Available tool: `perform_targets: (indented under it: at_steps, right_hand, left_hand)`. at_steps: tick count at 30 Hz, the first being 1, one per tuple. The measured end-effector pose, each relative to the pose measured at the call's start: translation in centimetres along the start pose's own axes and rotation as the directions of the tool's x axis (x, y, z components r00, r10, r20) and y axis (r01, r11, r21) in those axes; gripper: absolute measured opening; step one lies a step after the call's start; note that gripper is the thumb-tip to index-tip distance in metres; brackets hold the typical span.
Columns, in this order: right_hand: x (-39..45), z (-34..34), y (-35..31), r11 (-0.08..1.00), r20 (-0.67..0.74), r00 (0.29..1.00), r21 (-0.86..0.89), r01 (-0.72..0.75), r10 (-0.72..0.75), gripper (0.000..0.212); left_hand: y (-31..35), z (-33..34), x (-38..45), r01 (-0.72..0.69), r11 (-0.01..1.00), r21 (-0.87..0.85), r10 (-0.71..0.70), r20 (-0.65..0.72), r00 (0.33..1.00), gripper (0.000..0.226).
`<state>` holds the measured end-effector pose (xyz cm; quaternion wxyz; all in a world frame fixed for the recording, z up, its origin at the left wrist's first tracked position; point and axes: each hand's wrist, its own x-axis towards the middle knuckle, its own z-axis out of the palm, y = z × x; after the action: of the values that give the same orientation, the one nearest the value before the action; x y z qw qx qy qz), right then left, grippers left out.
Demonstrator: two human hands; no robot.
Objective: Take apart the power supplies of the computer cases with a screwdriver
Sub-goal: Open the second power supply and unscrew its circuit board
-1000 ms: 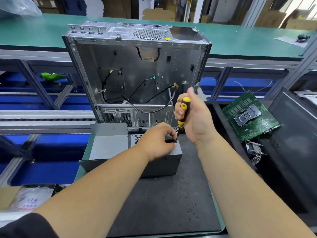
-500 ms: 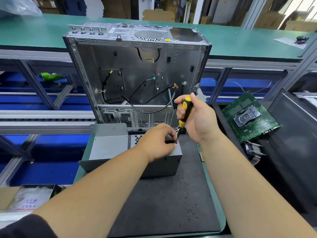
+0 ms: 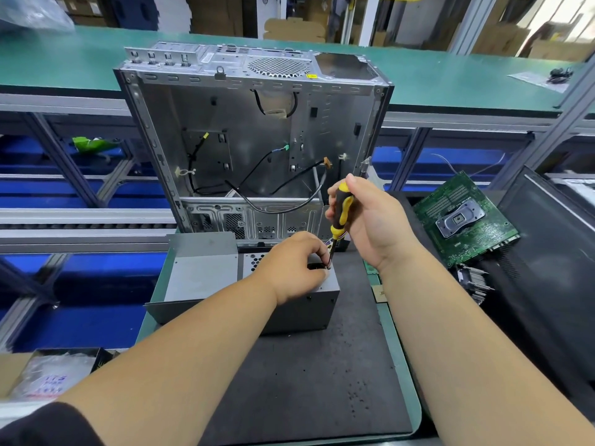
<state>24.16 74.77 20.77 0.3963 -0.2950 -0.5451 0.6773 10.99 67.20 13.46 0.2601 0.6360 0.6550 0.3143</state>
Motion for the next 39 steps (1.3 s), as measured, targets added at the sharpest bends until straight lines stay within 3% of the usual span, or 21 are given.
perform_targets:
  at_steps: [3, 6, 11, 15, 19, 24, 30, 36, 39]
  right_hand:
    - [-0.2, 0.8, 0.1, 0.998, 0.032, 0.999, 0.063, -0.016, 0.014, 0.053]
    - [-0.2, 1.7, 0.2, 0.996, 0.031, 0.999, 0.088, -0.027, 0.024, 0.059]
    - [-0.3, 1.6, 0.9, 1.0, 0.029, 0.999, -0.003, 0.031, -0.031, 0.028]
    - [0.3, 1.0, 0.4, 0.999, -0.02, 0.999, -0.006, 0.049, -0.049, 0.022]
    - [0.8, 0.9, 0.0, 0.999, -0.08, 0.997, 0.035, 0.006, -0.003, 0.03]
    - [0.3, 1.2, 0.8, 0.989, -0.011, 1.0, 0.15, 0.011, -0.01, 0.058]
    - [0.0, 1.1, 1.0, 0.999, 0.013, 0.999, 0.011, 0.035, -0.035, 0.027]
    - [0.2, 0.2, 0.1, 0.999, -0.023, 1.0, -0.034, 0.019, -0.019, 0.026]
    - [0.2, 0.1, 0.1, 1.0, -0.019, 1.0, 0.013, 0.011, -0.011, 0.043]
  left_hand:
    - [0.1, 0.0, 0.0, 0.004, 1.0, -0.005, -0.004, -0.001, 1.0, 0.016]
    - [0.2, 0.0, 0.1, -0.02, 1.0, -0.011, 0.02, 0.003, 1.0, 0.018]
    - [0.1, 0.1, -0.1, -0.021, 1.0, -0.009, 0.021, 0.003, 1.0, 0.019]
    - [0.0, 0.0, 0.0, -0.022, 1.0, 0.001, 0.022, -0.002, 1.0, 0.018]
    - [0.0, -0.1, 0.0, -0.017, 1.0, 0.003, 0.017, -0.012, 1.0, 0.016]
    - [0.1, 0.0, -0.1, -0.001, 1.0, 0.012, 0.001, 0.0, 1.0, 0.019]
    - [0.2, -0.1, -0.1, 0.002, 1.0, 0.008, -0.002, 0.002, 1.0, 0.022]
    - [0.2, 0.0, -0.2, -0.013, 1.0, 0.01, 0.013, -0.005, 1.0, 0.02]
    - [0.1, -0.1, -0.2, -0.016, 1.0, 0.002, 0.016, -0.012, 1.0, 0.02]
